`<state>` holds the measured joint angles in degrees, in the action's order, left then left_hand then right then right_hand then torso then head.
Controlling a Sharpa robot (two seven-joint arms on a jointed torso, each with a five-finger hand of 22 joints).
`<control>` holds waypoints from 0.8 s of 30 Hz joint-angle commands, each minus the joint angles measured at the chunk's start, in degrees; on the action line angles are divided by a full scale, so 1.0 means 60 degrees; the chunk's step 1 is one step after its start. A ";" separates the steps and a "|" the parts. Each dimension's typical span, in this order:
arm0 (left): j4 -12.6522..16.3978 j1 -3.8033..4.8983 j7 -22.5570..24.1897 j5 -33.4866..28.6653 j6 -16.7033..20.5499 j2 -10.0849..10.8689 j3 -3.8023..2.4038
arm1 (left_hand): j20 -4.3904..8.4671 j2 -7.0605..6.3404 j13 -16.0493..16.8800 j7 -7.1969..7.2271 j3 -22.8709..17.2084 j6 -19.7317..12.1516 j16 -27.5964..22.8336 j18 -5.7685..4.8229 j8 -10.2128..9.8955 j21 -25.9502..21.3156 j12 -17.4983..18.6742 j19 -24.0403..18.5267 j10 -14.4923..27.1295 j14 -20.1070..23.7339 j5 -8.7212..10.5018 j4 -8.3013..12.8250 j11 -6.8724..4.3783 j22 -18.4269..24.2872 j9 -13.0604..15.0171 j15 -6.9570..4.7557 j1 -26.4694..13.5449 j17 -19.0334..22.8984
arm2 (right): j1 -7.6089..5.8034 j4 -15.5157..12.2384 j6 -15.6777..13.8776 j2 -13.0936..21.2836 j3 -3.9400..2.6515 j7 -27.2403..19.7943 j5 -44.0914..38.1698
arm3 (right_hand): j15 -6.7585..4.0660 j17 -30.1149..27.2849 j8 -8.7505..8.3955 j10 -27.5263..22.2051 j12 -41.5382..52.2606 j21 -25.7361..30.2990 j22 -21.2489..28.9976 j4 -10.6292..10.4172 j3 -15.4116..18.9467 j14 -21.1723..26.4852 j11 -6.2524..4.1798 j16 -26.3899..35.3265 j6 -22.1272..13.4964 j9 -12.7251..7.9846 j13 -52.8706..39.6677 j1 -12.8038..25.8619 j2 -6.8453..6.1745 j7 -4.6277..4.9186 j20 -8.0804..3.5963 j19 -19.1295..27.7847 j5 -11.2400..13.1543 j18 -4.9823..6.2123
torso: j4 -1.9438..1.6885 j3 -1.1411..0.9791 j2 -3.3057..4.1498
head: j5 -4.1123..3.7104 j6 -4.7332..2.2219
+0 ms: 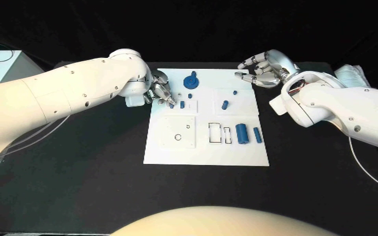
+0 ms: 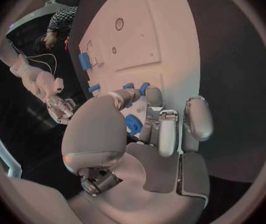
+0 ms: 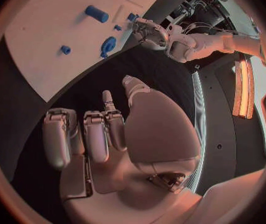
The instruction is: Assemble the parts on the task board
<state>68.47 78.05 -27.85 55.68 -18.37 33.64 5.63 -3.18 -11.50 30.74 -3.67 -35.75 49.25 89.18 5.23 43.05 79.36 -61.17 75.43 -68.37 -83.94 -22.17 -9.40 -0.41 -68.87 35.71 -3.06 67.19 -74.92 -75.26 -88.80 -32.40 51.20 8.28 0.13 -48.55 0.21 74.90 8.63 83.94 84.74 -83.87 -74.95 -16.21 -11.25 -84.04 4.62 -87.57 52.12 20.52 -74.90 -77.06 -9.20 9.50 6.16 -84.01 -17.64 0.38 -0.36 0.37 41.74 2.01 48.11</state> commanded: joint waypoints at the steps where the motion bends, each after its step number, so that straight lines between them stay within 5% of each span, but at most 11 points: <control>1: -0.0037 -0.0075 -0.0201 -0.0043 -0.0187 -0.0024 0.0057 | 0.0031 0.0093 -0.0016 0.0025 -0.0844 -0.0059 -0.0063 -0.0034 -0.0005 -0.0075 0.0056 -0.0093 0.0101 -0.0840 0.0053 0.1027 -0.0018 0.0062 -0.0013 -0.0078 -0.0300 -0.2067 | 0.0006 -0.0004 0.0098 -0.0002 -0.0002 -0.0114 -0.0053 | -0.0035 0.1528 0.0060 0.0246 0.0010 0.0031 -0.1854 -0.0026 -0.0056 -0.0760 -0.0044 0.0021 0.0046 -0.0012 -0.1796 0.0079 -0.0020 -0.0051 -0.0049 -0.0548 -0.0032 0.0189 | -0.0006 0.0004 -0.0003 | -0.0005 0.0002; 13: -0.0043 -0.0082 -0.0219 -0.0045 -0.0116 0.0030 0.0058 | 0.0040 0.0068 0.0088 0.0027 0.0073 0.0039 -0.0082 -0.0028 -0.0112 -0.0140 -0.0013 -0.0111 0.0239 -0.0824 0.0057 0.0433 -0.0014 0.0114 -0.0156 -0.0081 -0.0640 -0.2035 | 0.0009 0.0003 0.0096 0.0001 -0.0002 -0.0116 -0.0052 | -0.0035 0.1528 0.0060 0.0246 0.0010 0.0031 -0.1854 -0.0026 -0.0056 -0.0760 -0.0044 0.0021 0.0046 -0.0012 -0.1796 0.0079 -0.0020 -0.0051 -0.0049 -0.0548 -0.0032 0.0189 | 0.0005 0.0011 0.0005 | -0.0010 -0.0010; 21: 0.0061 -0.0107 -0.0152 -0.0110 0.0134 0.0147 0.0038 | 0.0024 -0.0122 0.0246 0.0000 0.1182 0.0164 -0.0071 -0.0032 -0.0206 -0.0162 -0.0101 -0.0084 0.0259 -0.0836 0.0073 -0.0441 0.0009 0.0108 -0.0293 -0.0062 -0.0976 -0.2067 | 0.0022 0.0008 0.0095 0.0000 -0.0002 -0.0124 -0.0050 | -0.0035 0.1528 0.0060 0.0246 0.0010 0.0031 -0.1854 -0.0026 -0.0056 -0.0760 -0.0044 0.0021 0.0046 -0.0012 -0.1796 0.0079 -0.0020 -0.0051 -0.0049 -0.0548 -0.0032 0.0189 | -0.0002 0.0009 0.0006 | -0.0038 -0.0009; 24: 0.0077 -0.0112 -0.0084 -0.0202 0.0293 0.0183 0.0032 | 0.0015 -0.0136 0.0308 -0.0010 0.1655 0.0185 -0.0069 -0.0032 -0.0221 -0.0170 -0.0132 -0.0078 0.0264 -0.0837 0.0666 -0.0930 0.0021 0.0103 -0.0333 -0.0049 -0.0954 -0.2074 | 0.0027 0.0006 0.0093 0.0006 -0.0002 -0.0125 -0.0049 | -0.0035 0.1528 0.0060 0.0246 0.0010 0.0031 -0.1854 -0.0026 -0.0056 -0.0760 -0.0044 0.0021 0.0046 -0.0012 -0.1796 0.0079 -0.0020 -0.0051 -0.0049 -0.0548 -0.0032 0.0189 | 0.0002 0.0004 0.0007 | -0.0038 -0.0007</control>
<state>68.80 77.70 -28.00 55.10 -17.00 34.68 5.62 -2.98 -12.40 32.53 -3.67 -26.23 49.90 88.95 5.22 42.11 78.67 -61.58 75.22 -66.64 -83.94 -18.75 -14.60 -0.72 -68.20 33.74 -3.06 61.63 -74.92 -75.15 -88.74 -32.40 51.21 8.28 0.09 -48.55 0.21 74.91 8.63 83.94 84.74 -83.87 -74.93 -16.21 -11.25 -84.04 4.62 -87.57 52.12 20.52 -74.90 -77.06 -9.20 9.50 6.16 -84.01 -17.64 0.38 -0.35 0.42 41.77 1.79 48.07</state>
